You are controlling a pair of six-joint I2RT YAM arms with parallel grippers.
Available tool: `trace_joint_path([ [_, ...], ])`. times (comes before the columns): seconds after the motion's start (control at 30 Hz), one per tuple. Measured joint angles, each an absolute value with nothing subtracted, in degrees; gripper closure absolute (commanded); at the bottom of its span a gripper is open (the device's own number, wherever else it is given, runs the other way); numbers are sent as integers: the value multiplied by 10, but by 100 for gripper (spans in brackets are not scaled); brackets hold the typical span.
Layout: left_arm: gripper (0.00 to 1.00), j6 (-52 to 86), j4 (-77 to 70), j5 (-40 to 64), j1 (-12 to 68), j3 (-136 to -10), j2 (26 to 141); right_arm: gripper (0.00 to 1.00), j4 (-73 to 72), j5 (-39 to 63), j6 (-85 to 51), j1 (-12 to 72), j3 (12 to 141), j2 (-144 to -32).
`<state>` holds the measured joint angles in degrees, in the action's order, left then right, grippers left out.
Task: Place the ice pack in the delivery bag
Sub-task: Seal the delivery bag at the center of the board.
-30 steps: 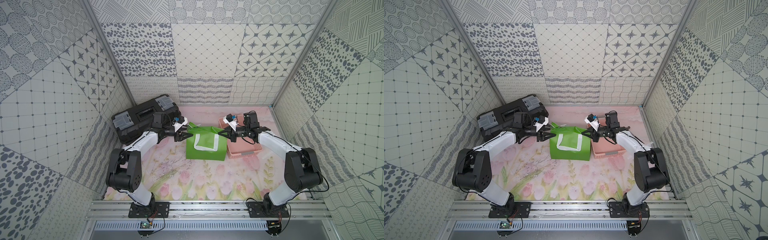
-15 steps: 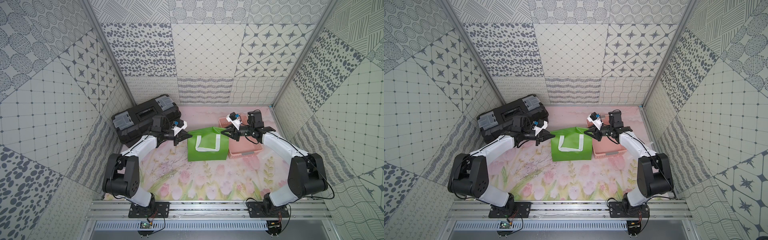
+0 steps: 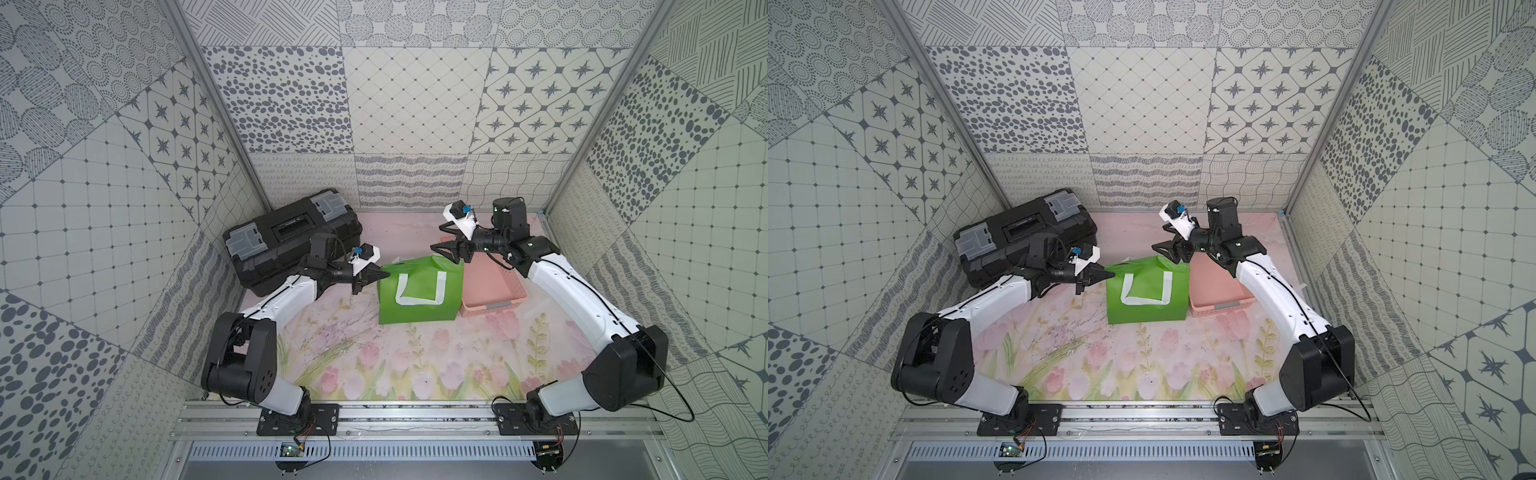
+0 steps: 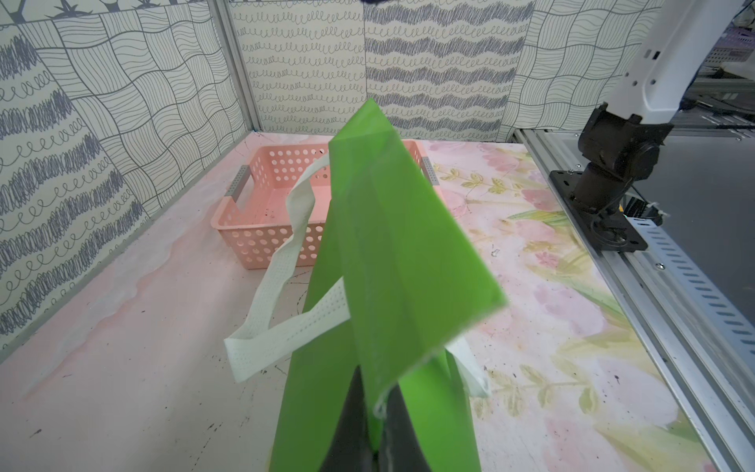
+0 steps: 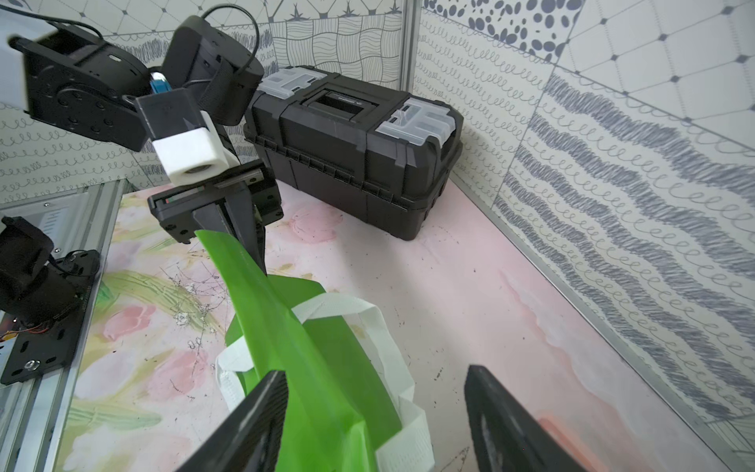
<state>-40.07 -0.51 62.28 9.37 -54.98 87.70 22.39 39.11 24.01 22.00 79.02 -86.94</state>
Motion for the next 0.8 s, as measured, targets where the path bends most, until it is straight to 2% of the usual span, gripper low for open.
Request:
trace_joint_path([
  [0.27, 100, -394, -16, 622, 94, -550, 882, 28, 246, 375, 243, 268, 811, -940],
  [0.47, 100, -390, -19, 620, 95, -552, 884, 36, 246, 378, 250, 268, 795, -940],
  [0.63, 100, -387, -12, 614, 96, -559, 886, 37, 245, 370, 258, 268, 787, -945],
  [0.73, 100, -386, -8, 611, 96, -563, 887, 43, 245, 361, 268, 268, 779, -952],
  [0.8, 88, -386, -4, 608, 97, -563, 887, 45, 243, 354, 275, 268, 778, -957],
])
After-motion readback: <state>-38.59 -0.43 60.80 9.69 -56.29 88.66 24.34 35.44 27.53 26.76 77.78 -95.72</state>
